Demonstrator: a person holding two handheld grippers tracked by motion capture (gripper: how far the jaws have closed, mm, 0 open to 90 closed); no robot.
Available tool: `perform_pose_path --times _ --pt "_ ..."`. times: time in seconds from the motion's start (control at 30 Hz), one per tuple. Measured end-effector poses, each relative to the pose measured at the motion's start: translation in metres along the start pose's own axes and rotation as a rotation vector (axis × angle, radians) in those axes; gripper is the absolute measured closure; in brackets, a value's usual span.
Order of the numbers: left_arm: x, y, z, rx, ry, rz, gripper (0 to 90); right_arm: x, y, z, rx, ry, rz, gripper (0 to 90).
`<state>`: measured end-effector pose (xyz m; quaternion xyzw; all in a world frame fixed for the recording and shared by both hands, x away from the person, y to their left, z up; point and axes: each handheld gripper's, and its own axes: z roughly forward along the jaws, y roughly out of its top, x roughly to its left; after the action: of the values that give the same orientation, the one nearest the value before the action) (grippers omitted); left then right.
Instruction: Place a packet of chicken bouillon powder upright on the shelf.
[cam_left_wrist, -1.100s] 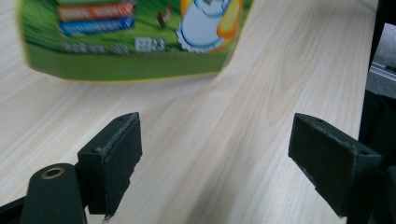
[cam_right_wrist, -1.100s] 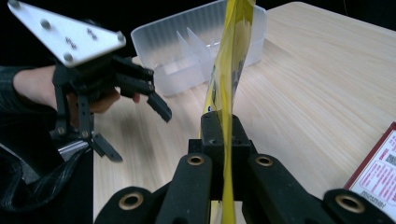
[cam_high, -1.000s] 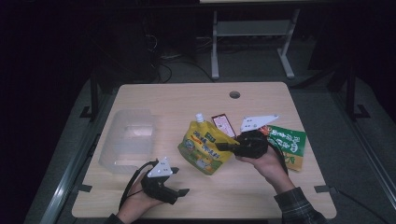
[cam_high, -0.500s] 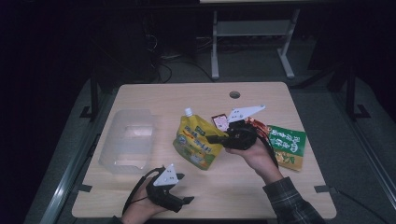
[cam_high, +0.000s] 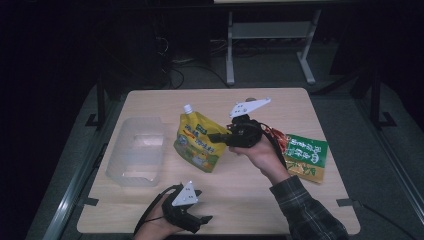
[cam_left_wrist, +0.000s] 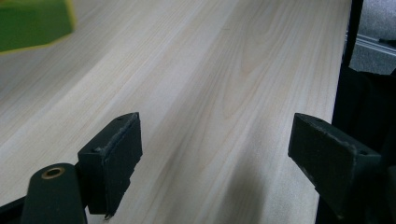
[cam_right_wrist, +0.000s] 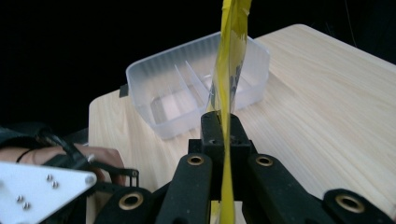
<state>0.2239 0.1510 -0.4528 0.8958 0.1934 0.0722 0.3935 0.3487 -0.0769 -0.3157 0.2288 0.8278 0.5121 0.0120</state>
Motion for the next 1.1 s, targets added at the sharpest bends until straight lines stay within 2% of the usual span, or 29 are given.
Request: perform_pose_path --times 0.23,0.47,0.8,1.03,1.07,1.1 --pt "-0.004 0.002 0.001 -0.007 -0.007 0.000 16.9 0.006 0.024 0.015 -0.001 0.018 -0.033 90.0" --pt "-0.003 0.002 0.000 -0.008 -0.004 0.009 16.8 0.012 0.043 0.030 0.001 0.038 -0.045 90.0" --pt "-0.003 0.002 0.001 0.013 0.007 0.036 16.8 0.018 0.057 0.051 0.008 0.066 -0.057 90.0" --pt "-0.002 0.001 0.002 0.019 0.014 0.054 16.9 0.024 0.069 0.075 0.011 0.095 -0.050 90.0" --pt "-0.003 0.001 0.003 0.010 0.017 0.046 16.9 0.024 0.070 0.078 0.012 0.101 -0.049 90.0" --pt "-0.002 0.001 0.002 0.018 0.021 0.057 16.9 0.025 0.070 0.082 0.015 0.105 -0.048 90.0"
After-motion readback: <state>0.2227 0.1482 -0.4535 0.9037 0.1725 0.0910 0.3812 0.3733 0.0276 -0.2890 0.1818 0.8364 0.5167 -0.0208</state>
